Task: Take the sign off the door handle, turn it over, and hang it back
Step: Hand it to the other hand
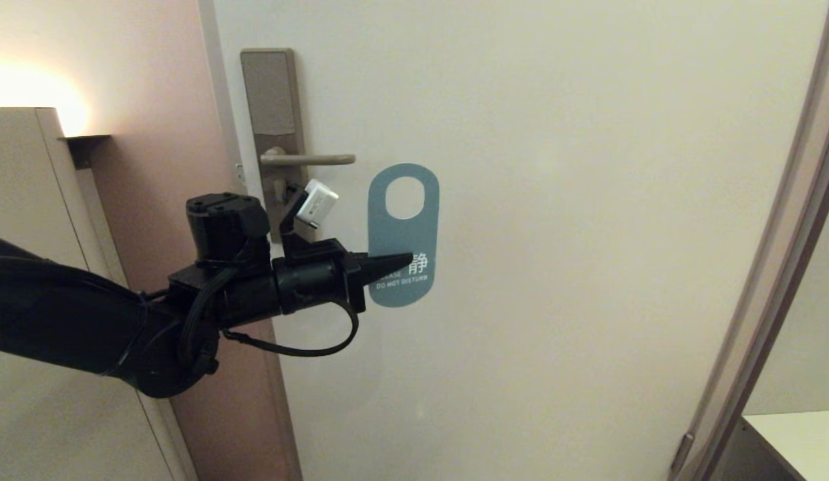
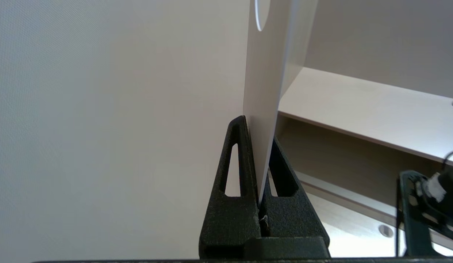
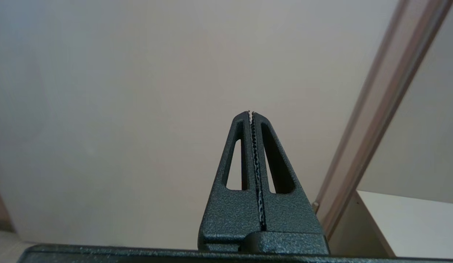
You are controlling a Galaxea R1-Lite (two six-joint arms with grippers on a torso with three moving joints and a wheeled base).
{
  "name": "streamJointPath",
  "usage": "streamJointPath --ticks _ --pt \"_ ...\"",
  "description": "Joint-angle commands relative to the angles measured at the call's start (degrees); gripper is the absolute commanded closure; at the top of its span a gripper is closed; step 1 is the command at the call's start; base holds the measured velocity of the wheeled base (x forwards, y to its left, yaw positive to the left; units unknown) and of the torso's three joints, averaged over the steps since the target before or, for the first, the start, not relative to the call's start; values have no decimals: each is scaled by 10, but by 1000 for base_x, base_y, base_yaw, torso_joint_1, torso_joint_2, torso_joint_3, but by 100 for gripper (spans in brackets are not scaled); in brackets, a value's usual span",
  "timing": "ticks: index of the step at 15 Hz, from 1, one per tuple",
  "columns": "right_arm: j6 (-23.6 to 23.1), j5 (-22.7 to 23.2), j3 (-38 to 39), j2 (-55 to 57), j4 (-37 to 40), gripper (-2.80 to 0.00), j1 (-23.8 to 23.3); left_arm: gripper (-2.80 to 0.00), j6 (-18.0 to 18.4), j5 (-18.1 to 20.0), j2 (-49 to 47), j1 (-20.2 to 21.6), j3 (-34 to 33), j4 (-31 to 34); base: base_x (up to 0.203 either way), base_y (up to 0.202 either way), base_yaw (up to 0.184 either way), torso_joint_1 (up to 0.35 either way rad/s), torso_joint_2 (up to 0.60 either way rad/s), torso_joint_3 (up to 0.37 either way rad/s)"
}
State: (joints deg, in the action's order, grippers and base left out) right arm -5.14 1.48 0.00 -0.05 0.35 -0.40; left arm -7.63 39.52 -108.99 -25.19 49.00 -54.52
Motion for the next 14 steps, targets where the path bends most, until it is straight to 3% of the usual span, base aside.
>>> streamJointPath --ticks 1,9,14 --pt "0 4 -1 0 2 0 1 0 -1 2 -22 0 20 -3 0 0 0 0 0 0" --pt "-3 8 -36 5 66 0 1 0 -14 3 -36 -17 58 0 0 0 0 0 0 0" --pt "8 33 -95 121 64 0 14 0 -17 3 -41 -18 63 -2 0 0 0 0 0 0"
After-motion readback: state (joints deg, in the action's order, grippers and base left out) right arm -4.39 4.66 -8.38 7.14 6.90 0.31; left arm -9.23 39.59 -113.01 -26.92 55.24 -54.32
